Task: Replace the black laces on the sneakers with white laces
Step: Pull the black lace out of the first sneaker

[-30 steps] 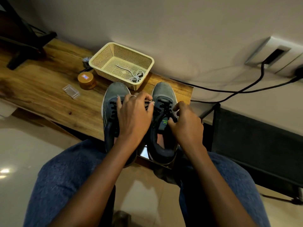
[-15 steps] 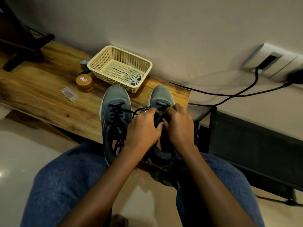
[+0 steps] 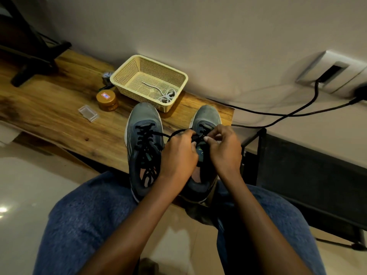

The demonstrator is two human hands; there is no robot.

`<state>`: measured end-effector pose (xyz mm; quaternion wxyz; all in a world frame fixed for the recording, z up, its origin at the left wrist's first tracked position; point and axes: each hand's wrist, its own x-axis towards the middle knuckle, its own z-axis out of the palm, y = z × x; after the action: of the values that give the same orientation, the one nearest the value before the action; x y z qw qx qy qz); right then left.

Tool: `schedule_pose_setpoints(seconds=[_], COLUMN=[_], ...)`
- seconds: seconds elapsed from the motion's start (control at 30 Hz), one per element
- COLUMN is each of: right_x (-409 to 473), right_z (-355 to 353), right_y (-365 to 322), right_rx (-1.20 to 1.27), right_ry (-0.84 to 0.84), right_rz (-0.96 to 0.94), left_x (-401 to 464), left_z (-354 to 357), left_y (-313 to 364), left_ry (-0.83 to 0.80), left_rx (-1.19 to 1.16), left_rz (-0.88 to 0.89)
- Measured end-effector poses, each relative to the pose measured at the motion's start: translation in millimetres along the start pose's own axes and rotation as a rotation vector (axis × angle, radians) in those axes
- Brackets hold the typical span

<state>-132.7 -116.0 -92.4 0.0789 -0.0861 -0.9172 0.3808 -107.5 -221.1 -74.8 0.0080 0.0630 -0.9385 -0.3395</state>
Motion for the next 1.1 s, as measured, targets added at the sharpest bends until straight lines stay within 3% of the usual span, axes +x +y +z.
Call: schedule_pose_setpoints(seconds=[0.1, 0.3, 0.53, 0.7, 0.8, 0.97, 1.1], right_x=[-1.0, -2.7, -1.4, -1.9, -0.4, -1.1, -2.8], right_z=[-0.4, -4.9, -4.4, -12.2, -14.3, -10.4, -6.6], right_y=[-3.8, -5.8, -3.7, -5.9, -7.2, -5.7, -5.4], right_rx=[0.059, -0.437, -0.447, -0.311, -0.351, -0.464, -0.535], right_ry=[-0.010, -0.184, -0.040, 0.147, 0.048, -0.119, -0.130], right_rz=[0.056, -0.209, -0.277, -0.105, -0.083, -0.198, -0.241], left_x=[0.1, 1.4, 0.8, 2.0, 2.6, 1.8, 1.9], left_z=[-0.8, -3.0, -1.0, 2.4, 1.7, 1.0, 0.9], left_y=[0.5, -2.4, -0.8, -1.3, -4.5, -4.7, -3.9], left_ry=[-0.001, -0.015, -0.014, -0.008, -0.008, -0.009, -0.004], left_rx=[-0.008, -0.002, 0.007, 0.016, 0.025, 0.016, 0.015], left_rz=[0.004, 0.008, 0.010, -0.006, -0.012, 0.001, 0.006])
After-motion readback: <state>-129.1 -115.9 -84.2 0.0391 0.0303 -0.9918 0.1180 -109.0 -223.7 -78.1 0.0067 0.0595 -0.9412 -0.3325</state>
